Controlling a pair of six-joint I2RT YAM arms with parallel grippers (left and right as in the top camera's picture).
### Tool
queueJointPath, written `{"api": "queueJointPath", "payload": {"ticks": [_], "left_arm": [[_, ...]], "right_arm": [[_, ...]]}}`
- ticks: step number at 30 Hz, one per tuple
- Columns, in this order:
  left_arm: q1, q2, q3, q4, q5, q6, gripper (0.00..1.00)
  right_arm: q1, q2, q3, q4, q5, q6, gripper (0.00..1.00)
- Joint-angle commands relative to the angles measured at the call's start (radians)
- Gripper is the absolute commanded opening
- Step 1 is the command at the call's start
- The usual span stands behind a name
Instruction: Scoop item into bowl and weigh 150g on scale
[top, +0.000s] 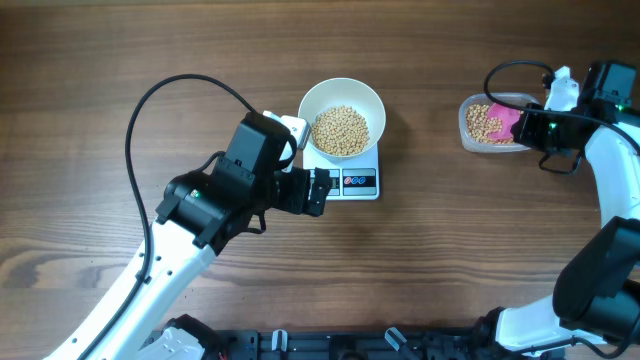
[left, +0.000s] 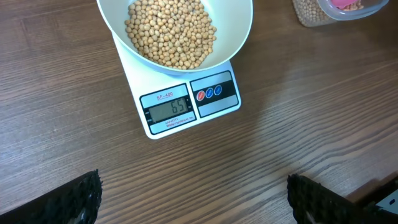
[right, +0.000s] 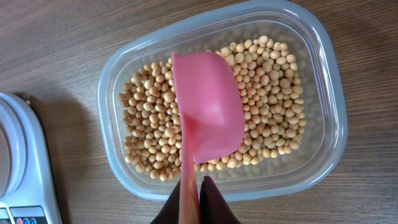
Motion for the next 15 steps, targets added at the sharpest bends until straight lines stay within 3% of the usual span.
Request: {"api": "queueJointPath", "payload": {"ticks": [1,7,15], "left_arm": [[-0.005,-0.001,-0.004,0.002,-0.010,0.021,1.00],[-0.005,-0.001,-0.004,0.002,-0.010,0.021,1.00],[-0.005,-0.001,-0.004,0.002,-0.010,0.021,1.00]], "right_arm": [[0.003,0.016,0.001,-0.006,-0.003,-0.010,0.04],[0.008,0.016,0.001,-0.045,-0.141,-0.006,0.04],[0.064,0.016,0.001,-0.145,-0.129,-0.002,0.04]]}}
